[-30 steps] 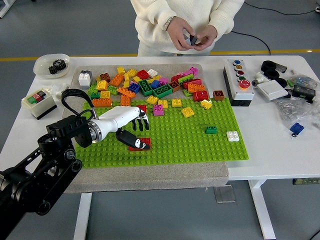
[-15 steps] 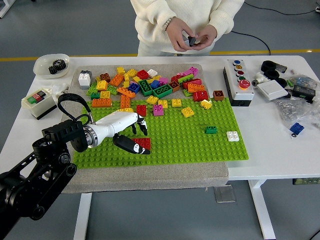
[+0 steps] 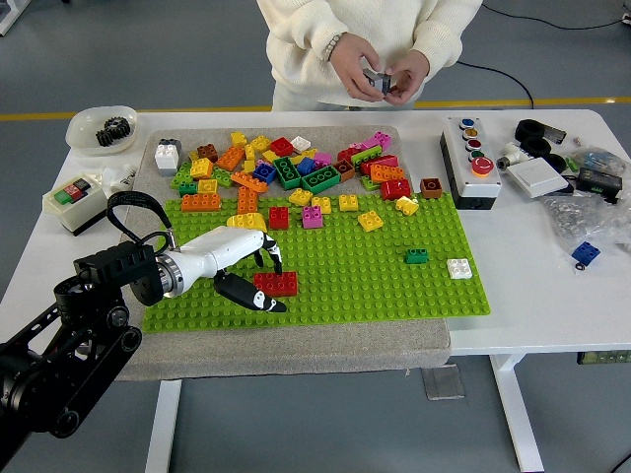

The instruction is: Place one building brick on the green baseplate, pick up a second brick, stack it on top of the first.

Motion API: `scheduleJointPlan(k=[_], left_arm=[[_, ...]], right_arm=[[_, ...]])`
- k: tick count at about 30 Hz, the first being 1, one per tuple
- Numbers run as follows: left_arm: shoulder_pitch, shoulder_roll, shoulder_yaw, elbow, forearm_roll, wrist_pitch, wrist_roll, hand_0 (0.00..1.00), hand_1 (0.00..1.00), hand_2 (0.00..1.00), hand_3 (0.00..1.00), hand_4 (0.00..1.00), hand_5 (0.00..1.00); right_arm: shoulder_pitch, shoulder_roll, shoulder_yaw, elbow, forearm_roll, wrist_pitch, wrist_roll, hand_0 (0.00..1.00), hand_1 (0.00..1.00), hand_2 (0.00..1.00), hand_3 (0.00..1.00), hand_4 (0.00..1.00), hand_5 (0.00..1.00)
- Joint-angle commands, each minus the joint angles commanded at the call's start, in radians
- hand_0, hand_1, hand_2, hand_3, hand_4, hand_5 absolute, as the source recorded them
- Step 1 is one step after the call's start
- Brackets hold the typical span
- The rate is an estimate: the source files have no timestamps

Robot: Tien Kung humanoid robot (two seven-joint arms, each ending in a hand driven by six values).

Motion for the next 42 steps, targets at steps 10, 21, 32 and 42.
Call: scheduleJointPlan(k=[10,21,32,42], left_arm=[[0.001,-0.002,-0.003,0.009,0.004,0.000,-0.024,0.965,0.794,0.900,0.558,0.998,0.503],[0.009,-0.003,0.009,0.029,0.001,0.043,-0.068,0.990,0.807,0.908,0.558,0.998,0.511],[0.006,-0.008,0.019,0.053,0.002,0.086,-0.098,0.998,0.806,0.899,0.559,0.998,0.526],[0.013,-0.005,0.026,0.071,-0.005,0.111,-0.134,0.998,0.804,0.893,0.559,0.998,0.527]], right_arm=[[0.002,0.000,-0.001,0.000,0.004,-0.001,0.001,0.746,0.656,0.724,0.616,0.846,0.329],[0.004,-0.001,-0.001,0.000,0.006,-0.001,0.001,0.746,0.655,0.725,0.617,0.847,0.331],[0.005,-0.001,-0.001,0.000,0.009,-0.002,0.001,0.746,0.655,0.725,0.617,0.848,0.335],[0.004,0.000,0.000,0.000,0.009,-0.002,0.002,0.746,0.655,0.725,0.617,0.848,0.336]])
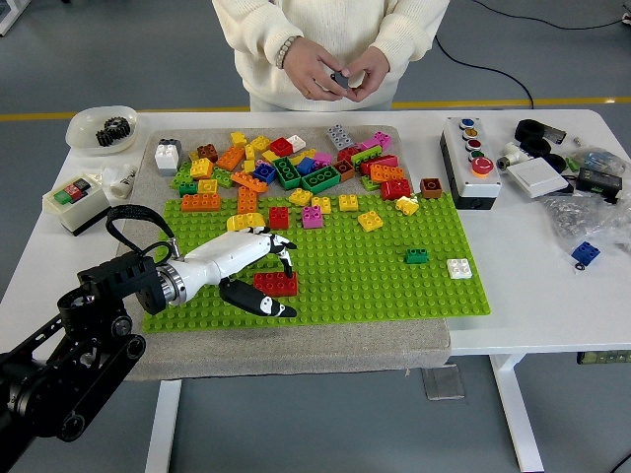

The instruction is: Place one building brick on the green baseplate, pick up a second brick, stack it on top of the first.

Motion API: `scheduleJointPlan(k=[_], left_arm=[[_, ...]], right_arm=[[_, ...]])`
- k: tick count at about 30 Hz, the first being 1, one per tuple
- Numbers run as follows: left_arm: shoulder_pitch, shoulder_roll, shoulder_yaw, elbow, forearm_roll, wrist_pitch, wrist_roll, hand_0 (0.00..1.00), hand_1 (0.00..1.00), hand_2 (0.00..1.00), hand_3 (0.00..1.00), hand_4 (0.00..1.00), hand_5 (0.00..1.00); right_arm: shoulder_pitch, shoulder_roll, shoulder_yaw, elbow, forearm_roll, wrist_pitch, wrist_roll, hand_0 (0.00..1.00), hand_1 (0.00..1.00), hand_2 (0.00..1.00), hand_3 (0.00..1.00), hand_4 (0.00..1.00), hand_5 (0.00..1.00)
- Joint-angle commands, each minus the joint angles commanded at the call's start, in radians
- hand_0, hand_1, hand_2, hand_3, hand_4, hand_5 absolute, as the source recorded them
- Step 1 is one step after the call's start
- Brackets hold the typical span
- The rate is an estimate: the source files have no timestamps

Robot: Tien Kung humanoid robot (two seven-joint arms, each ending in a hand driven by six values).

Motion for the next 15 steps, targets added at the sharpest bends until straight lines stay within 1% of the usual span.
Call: scheduleJointPlan(k=[11,15], left_arm=[[-0.007,0.007,0.012,0.042,-0.008,0.033,-0.037,0.998,0.795,0.884,0.557,0.998,0.526],[-0.007,0.011,0.016,0.054,-0.009,0.037,-0.048,0.998,0.792,0.879,0.557,0.998,0.524]], right_arm=[[-0.001,0.002,-0.002,0.000,0.000,0.001,0.001,0.746,0.655,0.725,0.617,0.848,0.336],[-0.001,0.004,-0.003,0.000,0.000,0.001,0.001,0.746,0.655,0.725,0.617,0.848,0.337]])
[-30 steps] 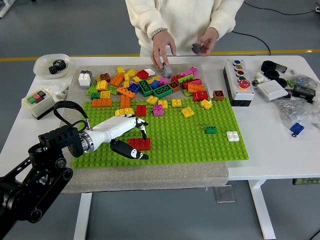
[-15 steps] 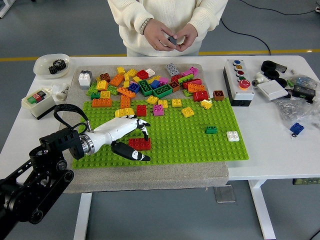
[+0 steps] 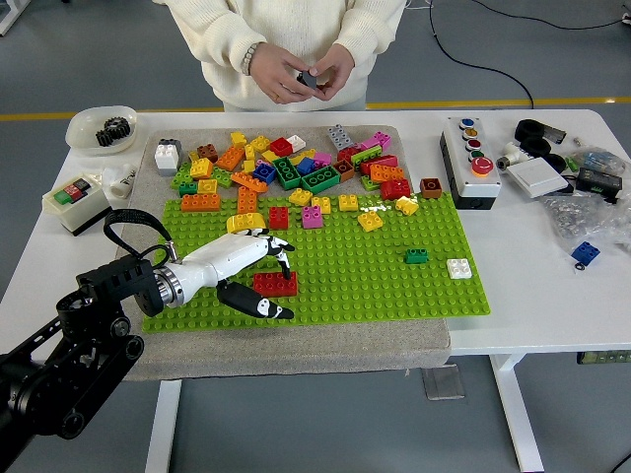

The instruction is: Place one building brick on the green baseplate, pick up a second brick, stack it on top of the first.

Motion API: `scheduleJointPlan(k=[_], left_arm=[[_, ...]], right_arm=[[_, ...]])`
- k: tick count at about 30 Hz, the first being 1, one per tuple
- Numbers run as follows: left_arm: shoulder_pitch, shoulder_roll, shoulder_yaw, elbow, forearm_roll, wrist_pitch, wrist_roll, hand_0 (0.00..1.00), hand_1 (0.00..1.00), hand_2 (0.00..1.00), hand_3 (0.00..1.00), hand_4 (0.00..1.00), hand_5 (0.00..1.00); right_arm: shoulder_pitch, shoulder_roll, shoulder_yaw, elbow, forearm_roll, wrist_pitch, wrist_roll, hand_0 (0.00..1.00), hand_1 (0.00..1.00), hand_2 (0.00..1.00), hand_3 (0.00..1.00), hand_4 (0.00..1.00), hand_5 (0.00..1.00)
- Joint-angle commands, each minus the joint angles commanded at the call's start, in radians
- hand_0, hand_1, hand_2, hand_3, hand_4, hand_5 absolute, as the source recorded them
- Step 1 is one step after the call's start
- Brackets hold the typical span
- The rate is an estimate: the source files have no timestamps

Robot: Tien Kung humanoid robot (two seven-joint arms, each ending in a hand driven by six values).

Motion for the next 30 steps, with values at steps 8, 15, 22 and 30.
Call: scheduleJointPlan(k=[8,15,22,30], left_arm=[[-0.002,0.008,0.009,0.024,-0.007,0.018,-0.023,0.998,0.792,0.872,0.557,0.998,0.517],[-0.009,0.013,0.008,0.040,-0.009,0.026,-0.030,0.998,0.787,0.865,0.556,0.998,0.513],[-0.017,0.017,0.011,0.051,-0.010,0.032,-0.040,0.998,0.785,0.867,0.556,0.998,0.506],[-0.021,0.019,0.015,0.053,-0.009,0.035,-0.046,0.998,0.783,0.859,0.555,0.998,0.494]], right_arm=[[-0.002,0.002,-0.002,0.000,-0.001,0.001,0.001,0.746,0.656,0.725,0.617,0.848,0.338],[-0.002,0.003,-0.001,0.000,-0.004,0.001,0.001,0.746,0.656,0.725,0.617,0.848,0.338],[-0.001,0.005,-0.003,0.000,-0.002,0.001,0.002,0.746,0.656,0.725,0.617,0.848,0.337],[-0.002,0.008,-0.004,0.000,0.001,0.001,0.001,0.746,0.656,0.724,0.617,0.847,0.337]])
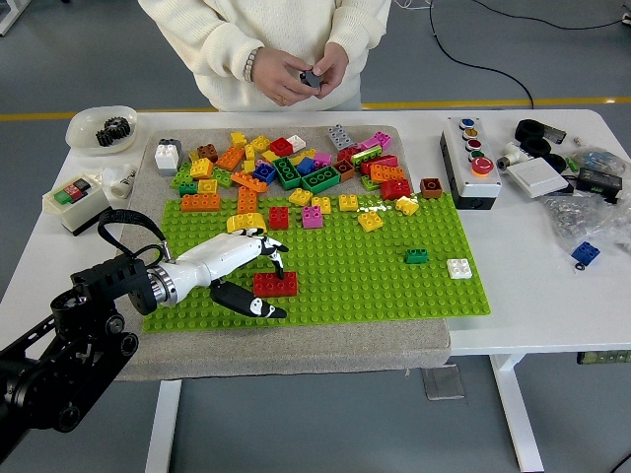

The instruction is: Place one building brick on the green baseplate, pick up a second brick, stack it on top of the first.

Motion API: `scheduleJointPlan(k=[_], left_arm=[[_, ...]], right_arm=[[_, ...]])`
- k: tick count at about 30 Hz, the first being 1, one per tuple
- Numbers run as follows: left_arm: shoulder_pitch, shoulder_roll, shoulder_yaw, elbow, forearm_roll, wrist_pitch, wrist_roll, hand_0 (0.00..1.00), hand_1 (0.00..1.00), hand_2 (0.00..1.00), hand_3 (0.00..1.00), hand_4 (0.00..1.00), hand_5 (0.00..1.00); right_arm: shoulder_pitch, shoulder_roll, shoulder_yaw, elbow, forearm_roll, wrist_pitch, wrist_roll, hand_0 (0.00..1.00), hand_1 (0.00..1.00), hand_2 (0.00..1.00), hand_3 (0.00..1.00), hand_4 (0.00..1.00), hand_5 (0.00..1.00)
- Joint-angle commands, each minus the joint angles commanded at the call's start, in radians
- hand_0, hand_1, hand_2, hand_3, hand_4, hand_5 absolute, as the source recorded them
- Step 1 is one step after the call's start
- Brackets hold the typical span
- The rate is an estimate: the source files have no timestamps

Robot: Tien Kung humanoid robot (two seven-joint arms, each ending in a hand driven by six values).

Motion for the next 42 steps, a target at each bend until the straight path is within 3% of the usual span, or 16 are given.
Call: scheduleJointPlan(k=[42], left_arm=[[0.002,0.003,0.012,0.028,0.004,0.034,-0.019,0.998,0.775,0.846,0.556,0.998,0.482]], right_arm=[[-0.006,0.012,-0.015,0.000,0.011,0.003,0.010,0.746,0.656,0.725,0.616,0.846,0.338]])
